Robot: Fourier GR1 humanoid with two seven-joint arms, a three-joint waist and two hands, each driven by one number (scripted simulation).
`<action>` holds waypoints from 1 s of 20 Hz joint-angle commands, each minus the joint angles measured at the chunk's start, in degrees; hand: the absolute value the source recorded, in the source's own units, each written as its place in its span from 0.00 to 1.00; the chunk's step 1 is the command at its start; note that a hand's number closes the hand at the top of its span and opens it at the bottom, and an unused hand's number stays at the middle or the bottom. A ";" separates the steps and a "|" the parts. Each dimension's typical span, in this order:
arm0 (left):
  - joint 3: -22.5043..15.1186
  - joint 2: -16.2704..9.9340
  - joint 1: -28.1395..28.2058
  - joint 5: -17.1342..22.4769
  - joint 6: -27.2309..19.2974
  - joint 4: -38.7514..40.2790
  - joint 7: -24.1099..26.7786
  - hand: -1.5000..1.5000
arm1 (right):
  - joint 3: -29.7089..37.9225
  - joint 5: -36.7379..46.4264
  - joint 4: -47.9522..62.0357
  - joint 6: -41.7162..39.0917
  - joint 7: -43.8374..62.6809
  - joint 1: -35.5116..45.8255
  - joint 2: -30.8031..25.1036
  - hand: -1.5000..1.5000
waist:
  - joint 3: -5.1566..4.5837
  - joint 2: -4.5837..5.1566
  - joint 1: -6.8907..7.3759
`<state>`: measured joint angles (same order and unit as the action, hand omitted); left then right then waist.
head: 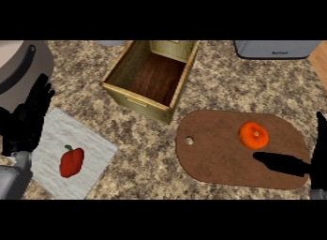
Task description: Pick the squash from the cutting board and place it in the basket
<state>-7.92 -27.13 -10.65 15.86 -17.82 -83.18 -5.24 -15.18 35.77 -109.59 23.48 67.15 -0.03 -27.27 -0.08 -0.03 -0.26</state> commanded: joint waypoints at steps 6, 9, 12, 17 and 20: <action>1.70 1.40 -1.04 -1.91 0.70 -1.43 -3.05 0.50 | -2.84 15.11 1.90 2.77 5.94 -3.31 11.90 0.00 | 0.05 -0.07 0.00; 2.73 2.70 0.50 -2.73 2.51 0.16 -0.31 0.50 | 1.21 13.32 8.82 2.41 -0.89 -1.00 13.15 0.00 | 0.07 0.04 0.25; 3.78 3.29 -2.07 -3.28 2.17 -0.76 -4.08 0.50 | 0.84 17.11 7.82 2.72 -0.72 -1.35 16.33 0.00 | 0.08 0.01 0.12; 6.53 3.36 -0.51 -4.10 5.71 -0.29 -2.74 0.50 | 1.98 19.13 6.94 -0.63 -0.83 0.86 20.24 0.00 | 0.06 0.02 0.21; 5.58 5.00 2.96 -5.70 6.07 -2.41 -1.69 0.50 | 2.57 19.99 7.60 1.24 -2.65 -1.22 22.18 0.00 | 0.07 -0.02 0.26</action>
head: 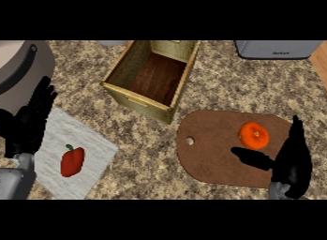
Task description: Pick the squash from the cutting board and place it in the basket
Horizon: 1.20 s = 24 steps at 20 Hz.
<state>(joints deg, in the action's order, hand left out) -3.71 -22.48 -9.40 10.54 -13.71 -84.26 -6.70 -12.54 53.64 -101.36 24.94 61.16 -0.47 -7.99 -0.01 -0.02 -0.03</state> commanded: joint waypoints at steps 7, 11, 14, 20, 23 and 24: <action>3.15 2.47 -0.63 -2.30 2.49 0.42 -1.75 0.50 | 3.28 1.95 3.56 -2.96 0.20 -0.28 3.81 0.00 | 0.01 -0.02 0.02; 5.46 1.52 -4.43 -2.36 3.87 2.97 -1.16 0.50 | 7.17 1.73 12.54 -3.93 0.91 7.78 5.18 0.00 | 0.01 0.08 0.15; 2.72 4.75 0.98 -5.86 0.29 -5.15 -3.80 0.50 | 6.55 1.21 7.78 -3.20 -2.49 -0.29 4.56 0.00 | 0.02 -0.07 0.08; 4.90 4.37 -2.13 -7.64 3.10 -4.07 -6.60 0.50 | 10.59 -1.41 18.16 -0.39 -8.15 5.63 5.36 0.00 | 0.03 0.00 0.14; 6.28 5.50 -0.93 -7.03 5.84 -1.82 -2.60 0.50 | 12.40 -1.55 20.02 -1.19 -7.94 7.78 5.17 0.00 | 0.02 0.03 0.15; 6.61 6.05 -2.80 -8.06 5.00 1.00 -2.72 0.50 | 12.43 -2.63 20.35 -0.57 -10.66 5.42 4.44 0.00 | 0.02 0.04 0.01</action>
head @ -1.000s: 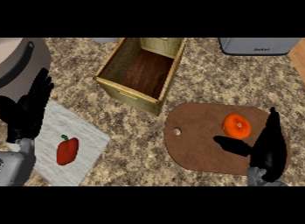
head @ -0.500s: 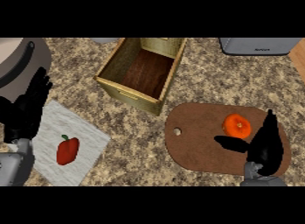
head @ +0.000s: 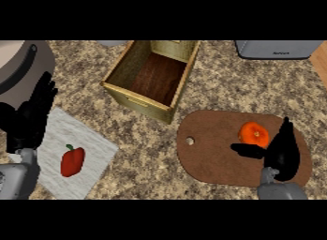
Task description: Pick the squash from the cutting board and place it in the basket
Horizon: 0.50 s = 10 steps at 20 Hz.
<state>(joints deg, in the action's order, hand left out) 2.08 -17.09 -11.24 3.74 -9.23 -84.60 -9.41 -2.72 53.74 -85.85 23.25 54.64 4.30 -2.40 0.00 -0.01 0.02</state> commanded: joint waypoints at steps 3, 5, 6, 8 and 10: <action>2.23 2.23 -1.48 -0.78 2.24 4.75 3.10 0.50 | 2.46 -2.22 -0.41 -3.52 -0.51 0.67 -1.56 0.00 | 0.00 0.02 -0.13; 2.84 1.22 0.32 0.22 2.56 -1.89 -1.79 0.50 | 1.11 -1.89 5.39 1.59 -4.20 -1.08 1.22 0.00 | 0.01 0.00 0.05; 3.33 0.99 -0.89 0.27 4.24 1.04 -0.52 0.50 | 0.20 1.32 3.28 -0.76 1.30 2.38 2.12 0.00 | 0.00 0.01 0.00; 3.58 -0.08 -1.26 -0.52 3.92 -0.05 -1.44 0.50 | 4.20 -6.17 6.80 -4.60 -4.57 4.60 -2.01 0.00 | 0.01 0.03 0.04; 5.04 0.03 -3.53 0.09 4.18 4.81 1.22 0.50 | 0.35 -5.36 7.09 -2.21 -6.95 0.36 1.53 1.00 | 0.00 0.07 -0.19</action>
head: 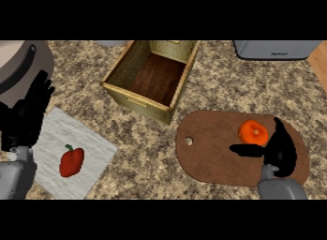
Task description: Pick the squash from the cutting board and place it in the basket
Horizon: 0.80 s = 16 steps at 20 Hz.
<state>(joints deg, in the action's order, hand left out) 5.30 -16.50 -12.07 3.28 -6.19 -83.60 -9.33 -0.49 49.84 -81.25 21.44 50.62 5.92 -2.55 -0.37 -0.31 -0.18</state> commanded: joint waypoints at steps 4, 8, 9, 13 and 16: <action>0.53 0.39 -0.09 -0.38 0.26 0.40 -0.77 0.50 | -2.77 -1.37 5.85 -2.05 -6.58 -1.37 -0.13 1.00 | 0.38 0.35 0.33; -0.52 2.10 2.79 -0.68 -0.35 -4.06 -0.95 0.50 | -1.20 -4.35 7.31 -0.38 -9.74 0.44 0.81 1.00 | 0.40 0.32 0.53; -2.82 3.78 2.48 -4.36 -3.01 -2.62 0.63 0.50 | -0.87 -3.77 9.56 -1.30 -8.23 2.90 0.78 1.00 | 0.40 0.41 0.58; 0.55 0.68 1.18 -0.34 1.24 -1.70 -1.32 0.50 | -3.36 -2.83 6.16 1.42 -7.09 0.18 2.43 1.00 | 0.37 0.28 0.45; -0.90 2.49 2.88 -1.85 -0.78 -4.68 -1.63 0.50 | 0.40 -6.98 11.33 4.85 -13.16 2.20 1.79 1.00 | 0.44 0.33 0.98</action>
<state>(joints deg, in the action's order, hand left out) 4.93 -14.54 -11.58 1.59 -6.63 -84.54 -9.75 -1.55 45.31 -76.47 23.61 41.87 6.34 -2.17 -1.47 -1.17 -0.38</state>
